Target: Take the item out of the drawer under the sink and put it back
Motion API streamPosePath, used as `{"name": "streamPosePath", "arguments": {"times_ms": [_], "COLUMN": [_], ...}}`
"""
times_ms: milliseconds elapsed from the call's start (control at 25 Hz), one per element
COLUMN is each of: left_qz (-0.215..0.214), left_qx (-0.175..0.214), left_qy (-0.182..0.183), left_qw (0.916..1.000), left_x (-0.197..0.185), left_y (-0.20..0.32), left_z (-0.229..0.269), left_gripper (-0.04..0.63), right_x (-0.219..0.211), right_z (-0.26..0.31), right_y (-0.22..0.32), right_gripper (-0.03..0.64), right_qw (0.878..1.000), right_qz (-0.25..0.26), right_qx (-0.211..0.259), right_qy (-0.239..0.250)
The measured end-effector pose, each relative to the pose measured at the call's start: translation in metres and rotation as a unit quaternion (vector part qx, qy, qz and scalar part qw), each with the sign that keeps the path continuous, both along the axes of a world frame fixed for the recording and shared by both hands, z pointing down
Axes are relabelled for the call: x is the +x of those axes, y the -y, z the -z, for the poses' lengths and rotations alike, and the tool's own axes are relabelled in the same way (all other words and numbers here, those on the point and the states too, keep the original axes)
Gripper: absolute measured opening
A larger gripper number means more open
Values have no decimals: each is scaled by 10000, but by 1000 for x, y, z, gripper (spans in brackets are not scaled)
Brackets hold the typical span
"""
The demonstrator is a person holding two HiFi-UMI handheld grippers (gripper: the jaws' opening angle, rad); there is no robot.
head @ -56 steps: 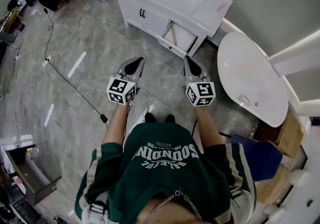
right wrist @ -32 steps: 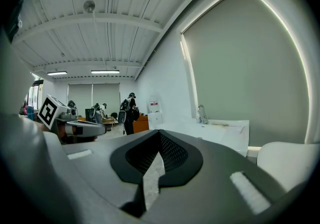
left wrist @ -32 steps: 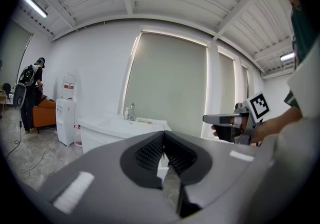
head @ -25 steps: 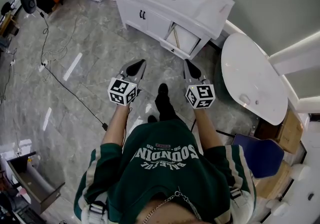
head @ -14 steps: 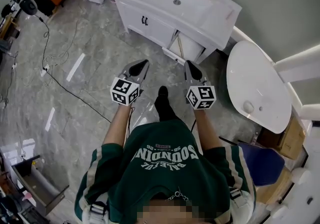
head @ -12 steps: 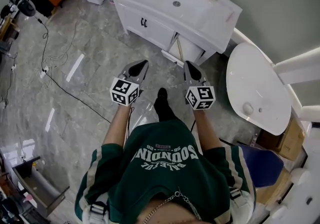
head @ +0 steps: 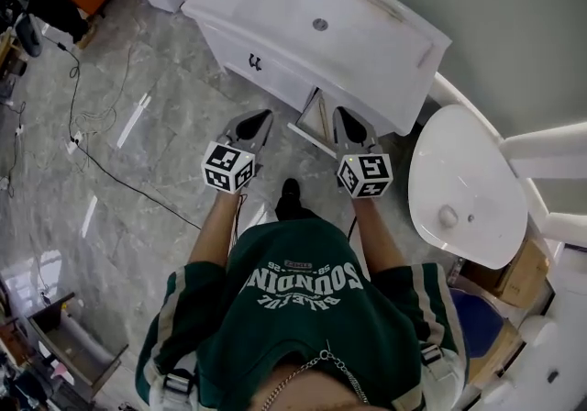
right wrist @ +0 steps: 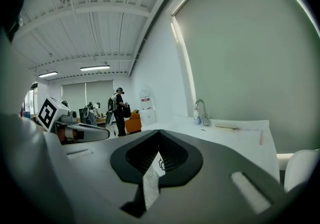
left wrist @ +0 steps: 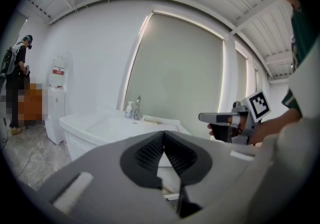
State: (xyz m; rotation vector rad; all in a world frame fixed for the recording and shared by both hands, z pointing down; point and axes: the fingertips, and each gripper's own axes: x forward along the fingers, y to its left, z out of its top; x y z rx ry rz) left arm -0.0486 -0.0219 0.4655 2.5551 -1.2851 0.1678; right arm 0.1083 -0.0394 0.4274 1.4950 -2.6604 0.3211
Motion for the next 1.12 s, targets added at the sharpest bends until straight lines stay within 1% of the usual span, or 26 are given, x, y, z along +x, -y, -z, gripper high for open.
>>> {"name": "streamPosePath", "arguments": {"times_ms": [200, 480, 880, 1120], "left_qz": [-43, -194, -793, -1055], "left_qx": [-51, -14, 20, -38], "left_qy": [30, 37, -31, -6], "left_qw": [10000, 9998, 9968, 9944], "left_x": [9, 11, 30, 41], "left_y": [41, 82, 127, 137], "left_z": [-3, 4, 10, 7], "left_gripper": [49, 49, 49, 49], "right_x": [2, 0, 9, 23], "right_z": [-3, -1, 15, 10], "right_y": [42, 73, 105, 105], "right_gripper": [2, 2, 2, 2], "right_qw": [10000, 9999, 9983, 9964], "right_qz": [38, -113, -572, -846], "right_qx": [-53, -102, 63, -14], "right_qy": [0, 37, -33, -55]}}
